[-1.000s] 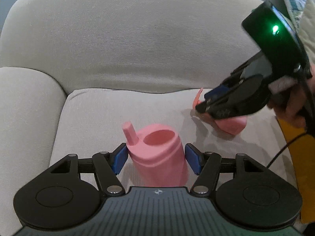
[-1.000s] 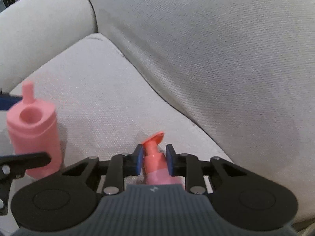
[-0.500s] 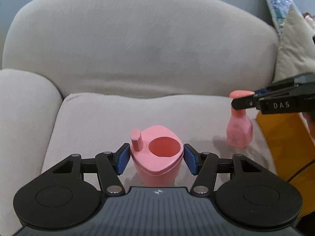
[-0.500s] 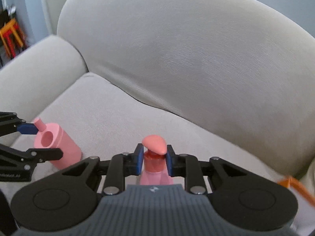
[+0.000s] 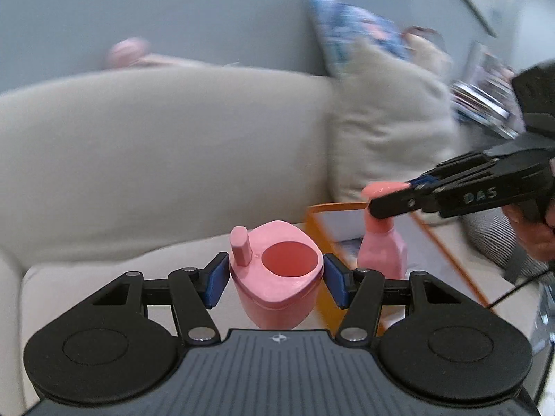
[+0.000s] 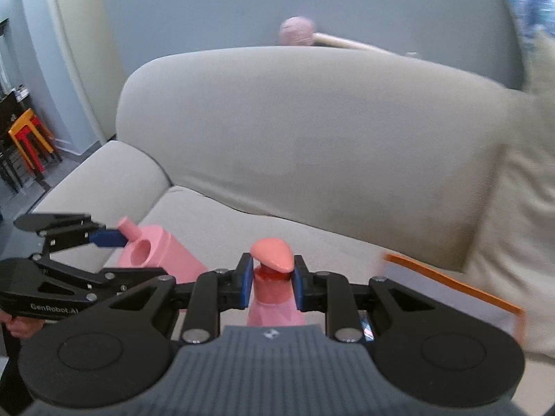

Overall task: Organize rigid objects
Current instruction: 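Lower the pink cup and pump bottle into the box, open both grippers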

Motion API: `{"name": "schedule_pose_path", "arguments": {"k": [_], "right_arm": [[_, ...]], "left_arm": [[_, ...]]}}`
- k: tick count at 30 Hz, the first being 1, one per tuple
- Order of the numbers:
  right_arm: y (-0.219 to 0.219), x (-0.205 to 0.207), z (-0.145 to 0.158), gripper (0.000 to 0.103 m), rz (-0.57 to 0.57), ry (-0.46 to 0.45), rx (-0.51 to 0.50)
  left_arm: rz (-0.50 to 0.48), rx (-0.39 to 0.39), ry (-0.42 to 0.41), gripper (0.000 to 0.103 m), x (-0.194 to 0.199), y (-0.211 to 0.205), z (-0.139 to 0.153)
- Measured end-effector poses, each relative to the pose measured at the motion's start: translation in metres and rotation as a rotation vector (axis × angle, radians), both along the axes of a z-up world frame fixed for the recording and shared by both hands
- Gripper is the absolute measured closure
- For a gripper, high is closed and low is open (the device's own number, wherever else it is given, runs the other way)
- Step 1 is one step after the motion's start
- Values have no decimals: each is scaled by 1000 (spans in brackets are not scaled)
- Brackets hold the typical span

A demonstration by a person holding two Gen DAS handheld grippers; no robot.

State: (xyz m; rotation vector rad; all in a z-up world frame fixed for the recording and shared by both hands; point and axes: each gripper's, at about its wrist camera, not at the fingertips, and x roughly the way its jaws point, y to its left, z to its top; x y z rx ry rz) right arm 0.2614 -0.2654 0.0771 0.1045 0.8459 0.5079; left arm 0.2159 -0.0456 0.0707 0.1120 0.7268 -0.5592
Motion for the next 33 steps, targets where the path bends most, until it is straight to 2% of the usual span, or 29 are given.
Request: {"name": "schedule_pose_path", "arguments": {"k": [4, 9, 14, 18, 24, 29, 33], "right_arm": [[-38, -24, -9, 79, -28, 55, -85], [-90, -57, -44, 79, -67, 152, -137], [-107, -64, -99, 79, -48, 208, -145], [-112, -56, -120, 83, 17, 205, -179], [-115, -57, -125, 92, 116, 204, -289], [-113, -61, -126, 98, 218, 169, -474], [-115, -63, -122, 95, 266, 175, -490]], "left_arm": [[-137, 32, 0, 36, -8, -54, -7], [-274, 100, 33, 36, -18, -112, -32], [-337, 154, 78, 36, -21, -148, -61], [-362, 195, 110, 36, -20, -164, -77], [-387, 232, 150, 36, -15, -176, -93], [-424, 248, 169, 36, -16, -187, -101], [-434, 258, 180, 36, -18, -190, -105]]}}
